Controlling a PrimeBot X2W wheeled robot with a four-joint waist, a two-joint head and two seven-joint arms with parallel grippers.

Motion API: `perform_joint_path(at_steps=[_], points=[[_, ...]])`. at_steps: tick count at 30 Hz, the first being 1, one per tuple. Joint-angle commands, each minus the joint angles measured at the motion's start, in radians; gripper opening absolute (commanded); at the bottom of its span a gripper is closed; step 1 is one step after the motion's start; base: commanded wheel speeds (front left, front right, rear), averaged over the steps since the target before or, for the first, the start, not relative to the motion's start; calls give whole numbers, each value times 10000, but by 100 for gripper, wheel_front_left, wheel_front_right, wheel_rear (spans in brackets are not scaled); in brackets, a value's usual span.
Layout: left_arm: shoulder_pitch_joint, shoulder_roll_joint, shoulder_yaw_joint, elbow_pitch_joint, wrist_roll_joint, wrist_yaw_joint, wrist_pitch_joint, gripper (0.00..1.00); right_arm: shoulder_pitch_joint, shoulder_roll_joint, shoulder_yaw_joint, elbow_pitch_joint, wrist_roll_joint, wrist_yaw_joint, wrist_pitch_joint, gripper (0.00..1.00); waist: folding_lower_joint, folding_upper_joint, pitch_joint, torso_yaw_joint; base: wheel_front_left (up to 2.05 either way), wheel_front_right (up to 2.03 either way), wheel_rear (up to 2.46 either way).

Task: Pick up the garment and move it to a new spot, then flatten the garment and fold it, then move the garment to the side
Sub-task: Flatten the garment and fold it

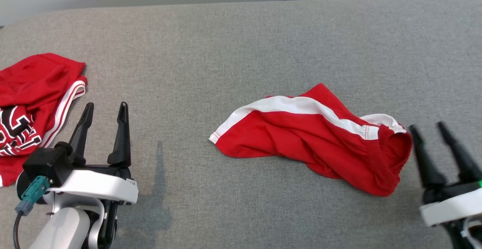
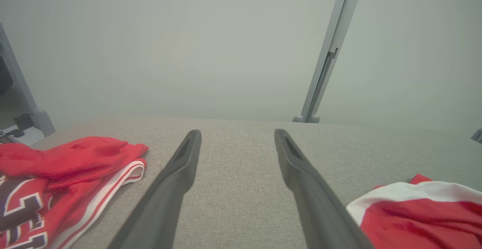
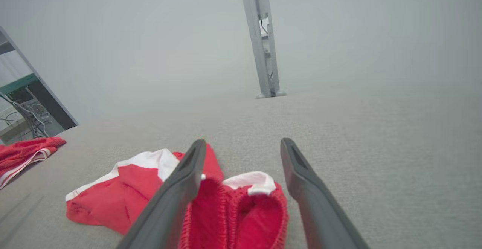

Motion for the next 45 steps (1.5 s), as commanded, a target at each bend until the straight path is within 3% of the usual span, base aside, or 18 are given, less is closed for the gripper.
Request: perform_joint_path(at_steps=[1,6,12,22,33,38,45], points=[[79,68,47,-62,-13,72,1,100,-165,138,-482,-181,-313,1,-76,100,0,0,-131,-17,0,0,0],[175,109,60,-147,-30,156,39,100,-557,710,-1416,-738,-1246,1,204,100,0,0,-325,-10,0,0,0],[437,178,104,-228,-105,280,52,100,-775,1181,-1423,-1328,-2278,1,769,100,0,0,-610,73,0,0,0],[686,154,-44,-443,-63,409,114,100,-415,1572,-1599,-1282,-2501,1,1200,100,0,0,-649,180,0,0,0],[285,269,-256,-717,64,209,223,100,-603,1653,-1626,-1191,-2467,1,1317,100,0,0,-418,183,0,0,0],[-317,198,-765,-777,-25,-377,634,100,-681,1684,-1710,-1129,-2488,1,1414,100,0,0,-146,141,0,0,0],[-1235,-126,-1975,503,-775,-1649,2541,100,-953,1793,-1446,-990,-2491,1,1407,100,0,0,367,-280,0,0,0]])
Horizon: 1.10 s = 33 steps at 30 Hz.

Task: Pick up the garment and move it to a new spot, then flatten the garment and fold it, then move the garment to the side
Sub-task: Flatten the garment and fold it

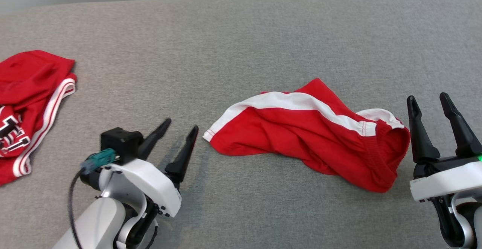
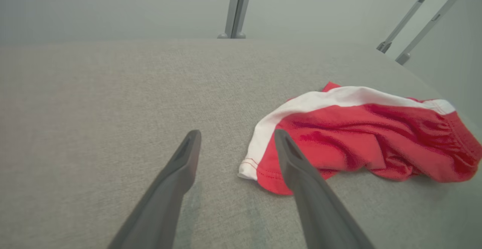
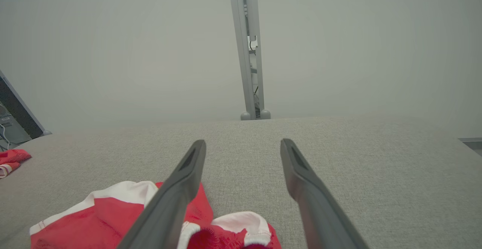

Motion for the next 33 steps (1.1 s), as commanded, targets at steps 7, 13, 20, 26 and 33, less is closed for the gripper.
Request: perform_joint_path(at_steps=[7,13,20,26,33], points=[[-825,-392,-545,1473,-593,-852,968,100,-264,-34,133,259,38,1,-85,100,0,-1,448,-523,0,0,0],[-1165,-614,-604,2555,-970,-1282,1172,100,-285,-38,161,325,34,1,-36,100,0,-1,586,-704,0,0,0],[-1305,-720,-610,2997,-1138,-1636,890,0,-259,-290,496,333,290,1,493,100,0,-1,621,-710,0,0,0],[-1389,-734,-655,3141,-1053,-1694,676,0,-268,-895,1444,16,874,1,1656,100,0,-1,651,-607,0,0,0],[-1557,-805,-728,3267,-974,-1703,542,0,-178,-1265,2180,-420,1410,1,2718,100,0,-1,731,-460,0,0,0]])
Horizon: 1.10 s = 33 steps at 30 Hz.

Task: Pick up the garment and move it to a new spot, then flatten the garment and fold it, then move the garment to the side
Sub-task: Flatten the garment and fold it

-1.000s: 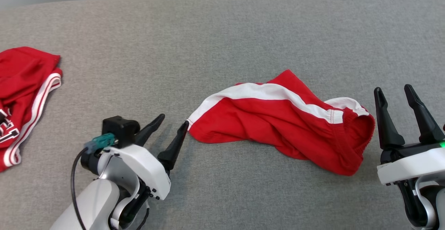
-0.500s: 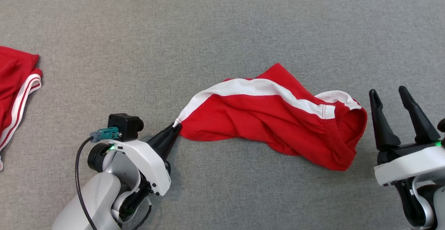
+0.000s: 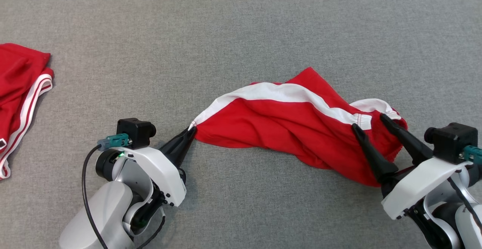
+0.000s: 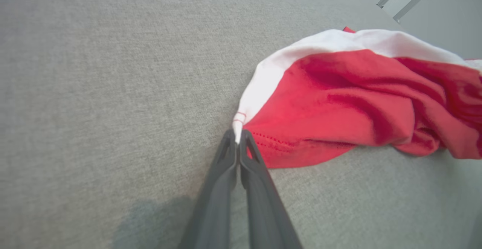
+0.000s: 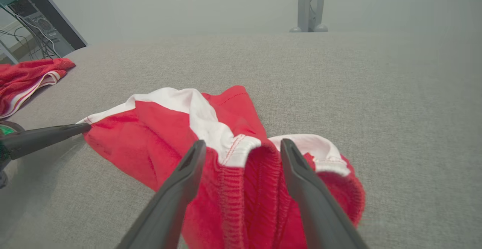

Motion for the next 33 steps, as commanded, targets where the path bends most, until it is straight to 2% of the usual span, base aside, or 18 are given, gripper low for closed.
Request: perform_joint_path(at_steps=[1,2,4,5,6,7,14,18,25,33], points=[[-162,22,-5,51,93,-19,-63,0,31,-43,18,-50,126,1,174,100,0,0,13,26,0,0,0],[-166,11,-16,68,88,-26,-80,0,55,-47,57,-60,175,1,283,96,0,0,18,45,0,0,0],[-213,-12,-30,111,92,-39,-134,0,69,1,60,-104,319,1,413,42,0,0,26,75,0,0,0],[-235,-19,-29,125,103,-40,-163,0,60,31,48,-114,387,1,450,34,0,0,26,85,0,0,0],[-250,-29,-36,142,119,-42,-215,0,35,22,43,-114,417,1,445,7,0,0,25,96,0,0,0],[-262,-36,-37,152,144,-41,-260,0,21,33,43,-106,501,1,435,0,0,0,23,105,0,0,0],[-403,7,125,-134,383,56,-1032,0,-264,51,-172,-219,844,1,-507,0,0,0,-56,140,0,0,0],[-567,169,428,-821,640,274,-1710,0,-617,-4,-405,-405,1082,1,-1201,0,0,0,-214,144,0,0,0],[-1031,694,1201,-3291,1062,967,-2289,0,-1652,-290,-442,-966,1696,1,-1969,0,0,0,-652,188,0,0,0],[-1922,1422,1979,-6386,1884,1827,-2088,0,-2914,-585,-461,-1912,2559,1,-2479,0,0,0,-1183,256,0,0,0]])
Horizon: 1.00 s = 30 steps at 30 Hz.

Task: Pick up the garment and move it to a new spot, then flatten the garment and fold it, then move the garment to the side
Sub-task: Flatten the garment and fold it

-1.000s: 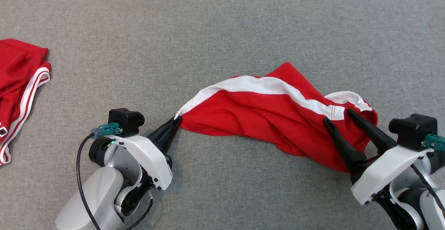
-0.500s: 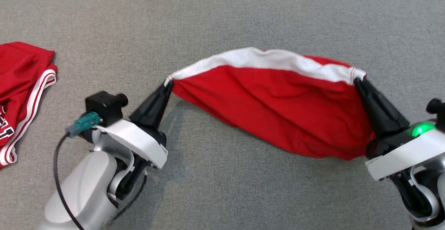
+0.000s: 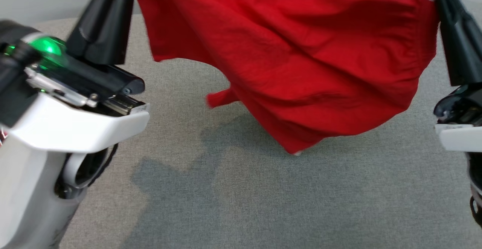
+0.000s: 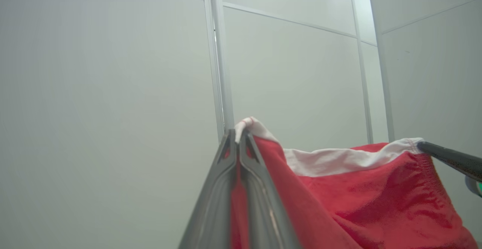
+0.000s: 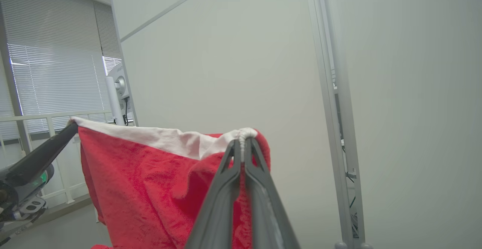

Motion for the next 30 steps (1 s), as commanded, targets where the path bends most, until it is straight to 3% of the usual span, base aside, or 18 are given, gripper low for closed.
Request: perform_joint_path(at_steps=[1,8,15,25,30], points=[[-305,128,155,-533,195,145,25,0,-258,-103,-49,-232,243,1,-111,0,0,0,-138,14,0,0,0],[-749,441,383,-2059,608,543,523,0,-656,-272,-189,-780,958,1,-7,0,0,0,-324,23,0,0,0],[-957,359,419,-1772,311,500,703,0,-935,-267,-105,-402,1076,1,234,0,0,0,-97,31,0,0,0],[-3250,-318,68,1838,-119,-745,320,0,-3492,-465,667,2296,926,1,-7,0,0,0,877,114,0,0,0],[-5357,-904,-84,4946,-13,-1556,-243,0,-5748,-178,1461,4747,887,1,-766,0,0,0,1430,75,0,0,0]])
